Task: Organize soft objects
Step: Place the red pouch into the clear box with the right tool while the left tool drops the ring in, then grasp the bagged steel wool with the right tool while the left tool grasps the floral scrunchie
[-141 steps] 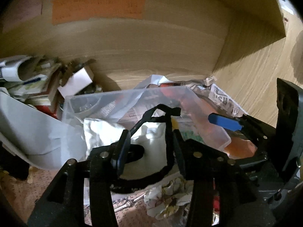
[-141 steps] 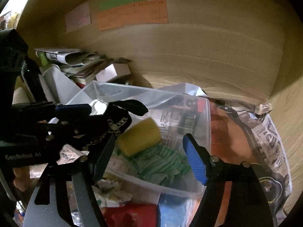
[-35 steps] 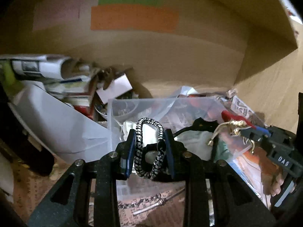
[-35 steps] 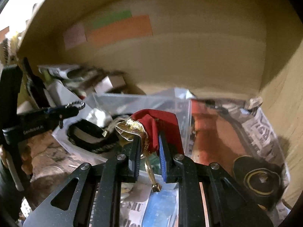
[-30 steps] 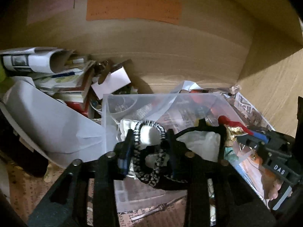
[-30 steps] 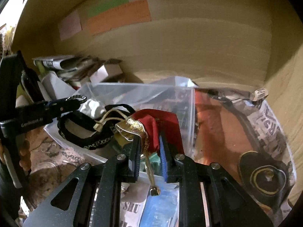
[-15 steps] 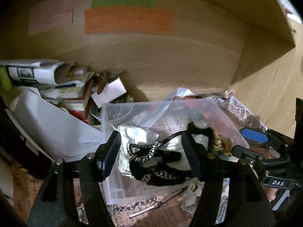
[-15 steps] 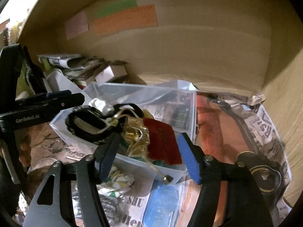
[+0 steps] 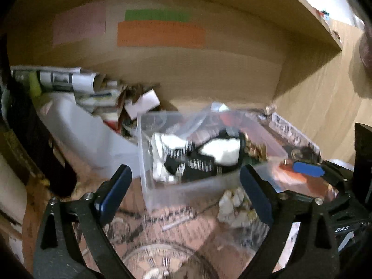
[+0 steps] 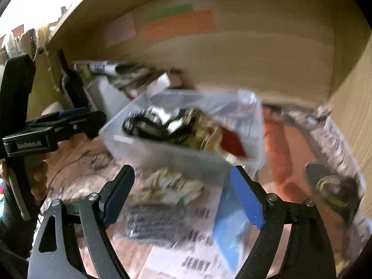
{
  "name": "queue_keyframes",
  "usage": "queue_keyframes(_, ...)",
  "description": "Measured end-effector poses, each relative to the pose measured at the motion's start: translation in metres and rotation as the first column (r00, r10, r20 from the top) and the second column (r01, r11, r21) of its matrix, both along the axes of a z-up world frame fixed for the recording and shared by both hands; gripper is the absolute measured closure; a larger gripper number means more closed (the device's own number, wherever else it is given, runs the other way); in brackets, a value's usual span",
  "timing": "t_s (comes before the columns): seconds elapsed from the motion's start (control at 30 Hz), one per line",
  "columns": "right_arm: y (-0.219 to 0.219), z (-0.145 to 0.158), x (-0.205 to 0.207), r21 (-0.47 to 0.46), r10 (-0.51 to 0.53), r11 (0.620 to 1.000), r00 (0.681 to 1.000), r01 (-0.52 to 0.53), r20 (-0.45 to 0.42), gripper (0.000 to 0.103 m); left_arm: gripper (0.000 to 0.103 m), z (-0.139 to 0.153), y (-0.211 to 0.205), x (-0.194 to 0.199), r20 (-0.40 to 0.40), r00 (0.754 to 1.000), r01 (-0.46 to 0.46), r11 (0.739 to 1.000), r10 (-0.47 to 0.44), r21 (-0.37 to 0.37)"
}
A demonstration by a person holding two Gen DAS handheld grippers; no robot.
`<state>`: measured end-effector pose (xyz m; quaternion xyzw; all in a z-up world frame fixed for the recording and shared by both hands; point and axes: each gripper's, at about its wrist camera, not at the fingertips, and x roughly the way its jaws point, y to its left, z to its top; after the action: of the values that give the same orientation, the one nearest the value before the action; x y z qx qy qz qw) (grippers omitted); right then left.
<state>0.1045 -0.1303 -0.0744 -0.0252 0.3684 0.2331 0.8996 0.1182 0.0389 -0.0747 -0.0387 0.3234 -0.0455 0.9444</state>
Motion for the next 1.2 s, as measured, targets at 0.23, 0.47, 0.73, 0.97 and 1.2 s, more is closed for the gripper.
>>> queue_keyframes(0.23,0.018,-0.036,-0.009,-0.014,0.037,0.999,0.99,-0.04,-0.134,0.02,0.008,-0.03,-0.002,-0.017,-0.072,0.997,0.017,1.0,-0.016,0.018)
queue_keyframes(0.47,0.029,-0.055,-0.007,-0.056,0.06,0.996,0.976,-0.073,-0.209,0.032,0.008,-0.054,-0.003,-0.029,-0.129,0.991,0.031,0.999,-0.033,-0.011)
queue_keyframes(0.73,0.021,-0.052,-0.026,-0.076,0.079,0.993,0.98,-0.094,-0.185,0.051,0.014,-0.069,-0.014,-0.018,-0.174,0.984,0.04,0.999,-0.046,-0.034)
queue_keyframes(0.97,-0.015,-0.04,-0.037,-0.076,-0.012,0.997,0.988,0.0,-0.155,0.052,0.024,-0.077,-0.033,0.006,-0.216,0.973,0.073,0.996,-0.083,-0.055)
queue_keyframes(1.2,-0.051,-0.028,-0.036,-0.049,-0.113,0.993,0.988,0.108,-0.108,0.051,0.033,-0.089,-0.058,0.027,-0.27,0.953,0.127,0.99,-0.14,-0.066)
